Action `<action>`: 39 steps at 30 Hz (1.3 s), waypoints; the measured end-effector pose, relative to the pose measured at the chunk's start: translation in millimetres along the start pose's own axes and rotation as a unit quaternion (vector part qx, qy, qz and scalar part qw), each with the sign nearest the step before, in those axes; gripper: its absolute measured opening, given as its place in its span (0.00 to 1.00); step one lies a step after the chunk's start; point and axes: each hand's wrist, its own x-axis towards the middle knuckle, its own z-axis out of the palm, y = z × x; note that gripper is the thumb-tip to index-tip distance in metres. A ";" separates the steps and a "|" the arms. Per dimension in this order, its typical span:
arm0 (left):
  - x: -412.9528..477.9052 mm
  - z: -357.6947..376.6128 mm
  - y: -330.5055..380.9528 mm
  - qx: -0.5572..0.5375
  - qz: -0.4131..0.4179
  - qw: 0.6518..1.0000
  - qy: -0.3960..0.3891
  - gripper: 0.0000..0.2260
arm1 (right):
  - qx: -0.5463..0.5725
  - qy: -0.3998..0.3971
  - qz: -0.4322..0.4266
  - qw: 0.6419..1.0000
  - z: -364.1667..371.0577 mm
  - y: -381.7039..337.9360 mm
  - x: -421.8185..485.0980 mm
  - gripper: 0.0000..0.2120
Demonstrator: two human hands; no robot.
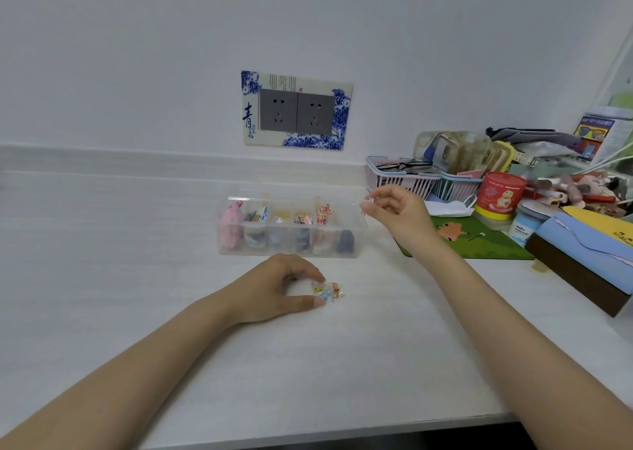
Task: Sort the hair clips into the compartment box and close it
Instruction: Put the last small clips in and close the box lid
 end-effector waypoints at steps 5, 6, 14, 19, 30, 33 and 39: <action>-0.8 0.6 -0.3 -0.015 0.002 1.000 0.014 0.15 | -0.011 -0.021 0.047 0.999 17.4 7.7 23.5 0.08; -0.7 0.8 -0.7 -0.016 0.001 1.000 0.014 0.13 | -0.025 -0.016 0.050 0.998 18.9 10.6 25.7 0.08; 1.1 0.2 -3.6 -0.018 0.005 1.000 0.008 0.13 | -0.023 -0.118 -0.017 0.993 5.3 -1.4 -26.1 0.02; -0.6 -1.3 -0.4 -0.021 -0.007 1.000 0.011 0.13 | -0.136 -0.315 0.026 0.939 10.8 11.9 -45.4 0.09; 0.9 11.0 6.7 -0.022 0.014 0.998 0.051 0.11 | -0.170 -0.342 0.022 0.924 9.6 9.6 -47.1 0.10; 2.4 10.1 2.9 0.004 0.005 0.998 0.055 0.13 | -0.183 -0.360 0.018 0.915 8.4 9.8 -48.3 0.11; 1.8 6.5 -3.0 0.014 -0.006 0.998 0.054 0.15 | -0.180 -0.347 0.002 0.920 11.1 11.7 -48.4 0.11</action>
